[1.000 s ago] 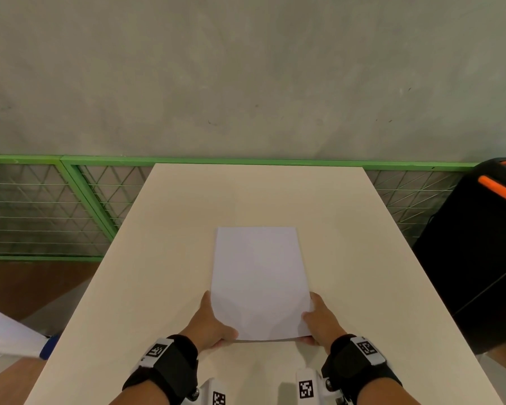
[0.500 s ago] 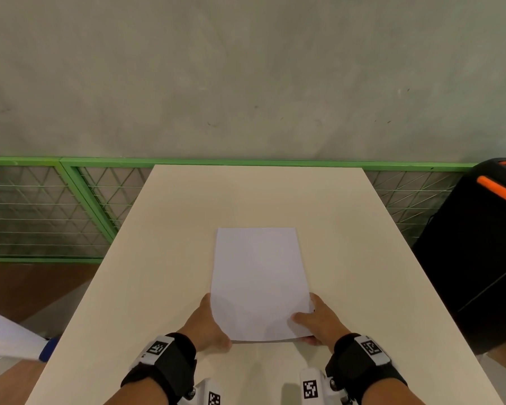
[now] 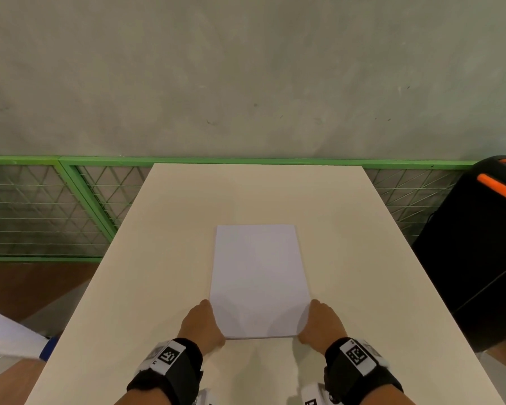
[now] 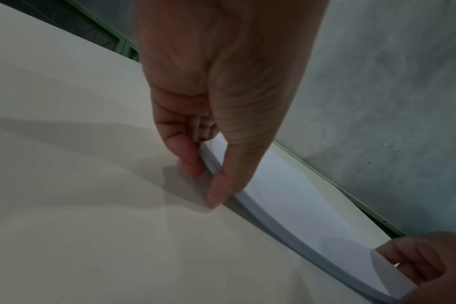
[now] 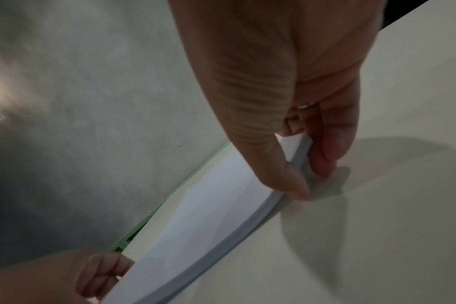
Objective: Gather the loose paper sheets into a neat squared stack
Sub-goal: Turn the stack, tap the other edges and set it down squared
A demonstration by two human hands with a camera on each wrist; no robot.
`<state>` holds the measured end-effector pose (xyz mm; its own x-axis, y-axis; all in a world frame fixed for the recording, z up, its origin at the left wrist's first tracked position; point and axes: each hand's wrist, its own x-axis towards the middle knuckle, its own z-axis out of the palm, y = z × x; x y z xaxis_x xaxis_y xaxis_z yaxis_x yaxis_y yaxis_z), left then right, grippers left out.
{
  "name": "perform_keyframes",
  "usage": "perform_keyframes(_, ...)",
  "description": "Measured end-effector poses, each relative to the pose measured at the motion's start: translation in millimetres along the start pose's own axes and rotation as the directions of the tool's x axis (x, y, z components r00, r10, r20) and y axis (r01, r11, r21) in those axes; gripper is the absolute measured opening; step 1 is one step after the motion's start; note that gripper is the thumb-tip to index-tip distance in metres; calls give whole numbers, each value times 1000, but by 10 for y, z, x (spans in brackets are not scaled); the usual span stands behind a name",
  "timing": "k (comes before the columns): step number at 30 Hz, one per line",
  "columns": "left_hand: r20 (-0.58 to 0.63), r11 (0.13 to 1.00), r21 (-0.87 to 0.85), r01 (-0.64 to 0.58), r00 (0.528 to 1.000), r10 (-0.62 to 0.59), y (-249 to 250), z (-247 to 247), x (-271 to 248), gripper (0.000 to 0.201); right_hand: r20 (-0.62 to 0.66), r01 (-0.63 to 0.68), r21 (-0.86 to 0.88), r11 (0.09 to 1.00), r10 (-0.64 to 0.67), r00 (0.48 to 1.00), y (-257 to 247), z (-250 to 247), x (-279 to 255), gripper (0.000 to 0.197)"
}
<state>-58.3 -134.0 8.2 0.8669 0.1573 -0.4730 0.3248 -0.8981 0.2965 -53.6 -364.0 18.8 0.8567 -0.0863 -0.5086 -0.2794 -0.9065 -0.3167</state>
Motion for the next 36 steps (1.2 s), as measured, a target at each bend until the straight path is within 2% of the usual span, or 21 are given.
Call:
perform_keyframes(7,-30,1000,12,-21,999,22,10,-35,32,54,-32,28,-27,999,-29,999,-25,-13,-18,46)
perform_keyframes(10,-40,999,-7,-33,999,33,31,-73,57,55,-34,25,-25,999,-26,999,-33,-30,15,38)
perform_keyframes(12,-26,997,-78,-27,999,25,34,-88,66,55,-5,14,21,1000,-14,1000,-17,-50,47,45)
perform_keyframes(14,30,959,-284,13,1000,-4,8,-102,54,54,52,1,143,990,-9,999,10,-80,81,44)
perform_keyframes(15,76,904,-425,46,997,-15,-14,-114,45,55,84,-6,232,973,-14,996,26,-95,97,39)
perform_keyframes(16,124,811,-578,87,992,-18,-30,-129,38,56,114,-35,348,937,-5,994,36,-109,115,32)
perform_keyframes(18,193,564,-807,172,981,-24,-35,-144,41,48,146,-126,547,828,54,988,39,-137,134,22)
perform_keyframes(22,251,337,-893,298,952,-175,-6,-98,86,5,213,-253,669,699,146,966,24,-112,137,25)
perform_keyframes(24,260,158,-939,304,933,-247,-22,-59,97,12,295,-314,747,586,131,946,-14,-88,108,25)
perform_keyframes(25,271,33,-956,290,924,-270,-38,-52,96,16,323,-331,781,530,110,940,-36,-73,96,24)
perform_keyframes(27,308,-177,-947,268,914,-266,-34,-43,60,15,364,-351,822,448,60,929,-114,-57,58,16)
perform_keyframes(28,327,-243,-932,269,913,-244,-1,-32,32,12,378,-353,833,427,28,925,-158,-46,38,13)
perform_keyframes(30,349,-304,-908,288,921,-172,132,4,-32,4,399,-344,834,432,-42,916,-287,-21,-22,14)
perform_keyframes(32,323,-306,-911,278,940,-107,289,35,-90,9,423,-330,816,474,-100,901,-413,15,-82,15)
perform_keyframes(34,264,-258,-938,230,959,-104,384,32,-112,25,442,-327,804,497,-130,888,-489,34,-134,13)
perform_keyframes(36,178,-163,-974,156,976,-128,362,-26,-112,36,445,-329,805,494,-136,885,-477,20,-165,7)
